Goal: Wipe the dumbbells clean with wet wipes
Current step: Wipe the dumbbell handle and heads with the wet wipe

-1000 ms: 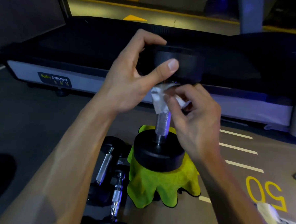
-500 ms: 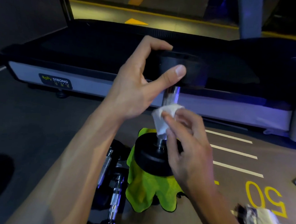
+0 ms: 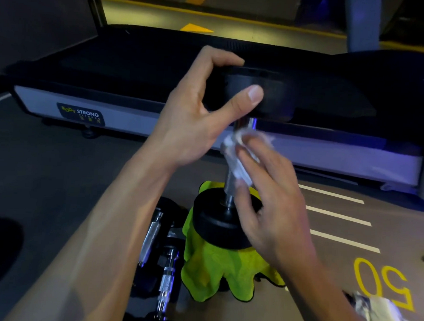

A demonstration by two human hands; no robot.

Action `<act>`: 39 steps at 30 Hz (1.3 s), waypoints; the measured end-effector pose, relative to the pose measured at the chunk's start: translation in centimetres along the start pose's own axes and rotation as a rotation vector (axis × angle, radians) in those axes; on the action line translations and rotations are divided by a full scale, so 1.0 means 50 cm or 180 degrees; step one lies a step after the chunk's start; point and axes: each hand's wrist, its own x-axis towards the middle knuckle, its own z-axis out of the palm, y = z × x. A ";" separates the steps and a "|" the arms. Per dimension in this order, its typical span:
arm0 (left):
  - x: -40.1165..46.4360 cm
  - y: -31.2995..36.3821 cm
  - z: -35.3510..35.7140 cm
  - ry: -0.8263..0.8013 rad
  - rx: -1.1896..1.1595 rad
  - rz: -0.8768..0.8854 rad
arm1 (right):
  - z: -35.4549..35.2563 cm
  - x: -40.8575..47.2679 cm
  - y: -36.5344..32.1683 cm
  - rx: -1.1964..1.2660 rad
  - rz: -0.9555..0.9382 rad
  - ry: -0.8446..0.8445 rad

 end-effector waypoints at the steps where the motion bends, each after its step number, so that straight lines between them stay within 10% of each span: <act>1: 0.001 -0.001 0.000 -0.0011 -0.0002 -0.0002 | -0.002 0.021 -0.003 -0.0075 -0.0050 0.0011; 24: -0.002 0.016 0.022 0.0041 0.0140 0.0049 | -0.013 0.056 0.003 -0.0365 -0.0005 -0.0206; 39: -0.001 0.010 0.009 -0.0087 0.0120 -0.0005 | -0.016 0.020 0.041 0.1312 0.0792 -0.0295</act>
